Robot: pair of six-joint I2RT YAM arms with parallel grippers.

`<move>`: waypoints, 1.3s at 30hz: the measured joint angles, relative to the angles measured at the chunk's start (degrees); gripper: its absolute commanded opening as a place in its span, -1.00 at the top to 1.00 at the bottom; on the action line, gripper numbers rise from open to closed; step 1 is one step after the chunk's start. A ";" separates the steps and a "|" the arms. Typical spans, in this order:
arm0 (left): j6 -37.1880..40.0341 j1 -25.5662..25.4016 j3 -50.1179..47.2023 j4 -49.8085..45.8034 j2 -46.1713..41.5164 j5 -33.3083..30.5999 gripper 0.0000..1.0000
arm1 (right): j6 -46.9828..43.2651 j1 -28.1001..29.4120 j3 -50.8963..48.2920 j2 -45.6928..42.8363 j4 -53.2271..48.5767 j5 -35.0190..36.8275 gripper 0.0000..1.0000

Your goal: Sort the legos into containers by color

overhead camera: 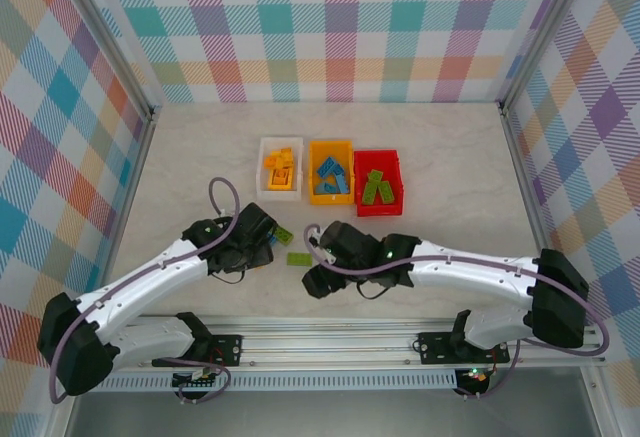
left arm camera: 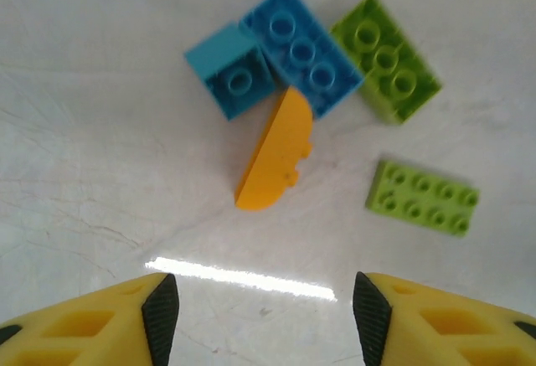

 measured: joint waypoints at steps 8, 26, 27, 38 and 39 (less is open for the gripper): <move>8.96 5.44 -3.93 8.87 9.99 6.36 -0.26 | 3.65 0.72 -2.10 -0.09 6.99 -1.29 -0.49; 17.18 8.98 -3.85 19.54 21.00 7.02 0.57 | 6.21 0.72 -2.01 -0.09 7.74 -0.98 -0.46; 17.00 8.96 -3.80 18.80 19.98 6.99 0.57 | 6.21 0.72 -1.99 -0.13 7.61 -0.63 -0.46; 18.71 11.39 17.33 9.42 12.57 10.32 0.55 | 7.32 -4.98 -0.90 -7.78 5.81 5.92 -0.43; 19.63 12.02 20.44 9.38 15.65 10.67 0.55 | 7.50 -6.19 -0.11 -7.63 5.81 6.12 -0.43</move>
